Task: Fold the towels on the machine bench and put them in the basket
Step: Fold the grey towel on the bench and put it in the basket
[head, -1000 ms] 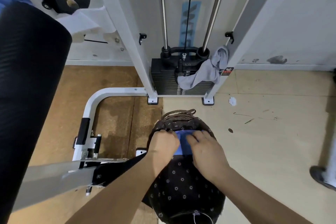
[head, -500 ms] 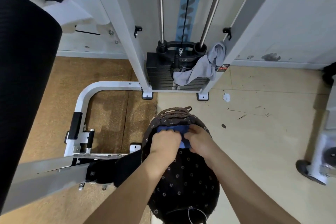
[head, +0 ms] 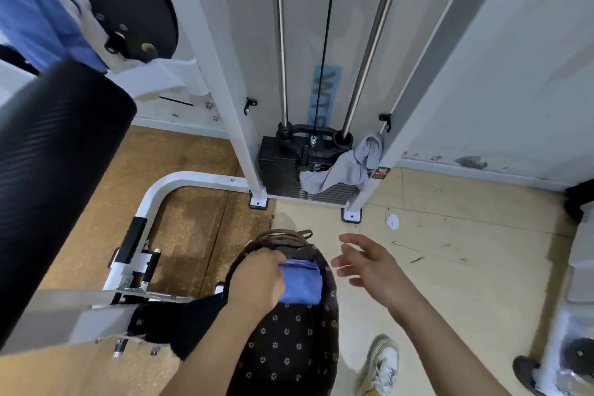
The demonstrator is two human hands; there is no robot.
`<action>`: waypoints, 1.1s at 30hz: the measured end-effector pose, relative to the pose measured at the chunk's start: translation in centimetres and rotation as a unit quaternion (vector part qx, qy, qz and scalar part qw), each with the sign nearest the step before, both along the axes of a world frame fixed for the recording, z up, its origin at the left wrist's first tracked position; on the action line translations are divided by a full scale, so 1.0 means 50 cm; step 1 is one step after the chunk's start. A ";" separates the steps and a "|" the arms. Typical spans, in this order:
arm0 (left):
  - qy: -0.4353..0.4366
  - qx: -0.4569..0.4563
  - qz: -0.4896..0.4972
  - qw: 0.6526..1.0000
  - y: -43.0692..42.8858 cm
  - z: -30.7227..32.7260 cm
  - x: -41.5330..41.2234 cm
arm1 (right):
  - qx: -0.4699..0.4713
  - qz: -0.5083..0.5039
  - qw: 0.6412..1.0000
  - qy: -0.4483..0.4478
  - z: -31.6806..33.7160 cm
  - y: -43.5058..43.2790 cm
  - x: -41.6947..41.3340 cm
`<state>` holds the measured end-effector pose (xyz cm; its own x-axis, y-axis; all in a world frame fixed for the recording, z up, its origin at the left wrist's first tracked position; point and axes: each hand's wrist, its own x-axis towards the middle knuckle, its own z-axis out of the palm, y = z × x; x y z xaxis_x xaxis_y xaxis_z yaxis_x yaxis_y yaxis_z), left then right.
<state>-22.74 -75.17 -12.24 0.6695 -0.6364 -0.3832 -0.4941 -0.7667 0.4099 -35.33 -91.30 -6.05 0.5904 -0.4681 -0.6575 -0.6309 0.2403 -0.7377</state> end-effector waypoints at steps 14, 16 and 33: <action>0.060 -0.129 0.069 0.987 -0.429 0.038 -0.161 | -0.106 0.067 0.992 -0.010 -0.042 -0.389 -0.092; 0.027 -0.139 0.053 0.988 -0.486 0.015 -0.144 | -0.109 0.091 0.990 0.009 -0.062 -0.423 -0.073; 0.095 -0.037 0.093 0.991 -0.775 -0.247 0.183 | -0.058 0.134 0.989 0.006 -0.175 -0.595 0.167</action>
<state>-13.61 -113.92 -24.59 0.6980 -0.5400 -0.4703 -0.2569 -0.8018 0.5395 -26.98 -121.07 -14.81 0.6961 -0.3685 -0.6161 -0.6695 -0.0234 -0.7424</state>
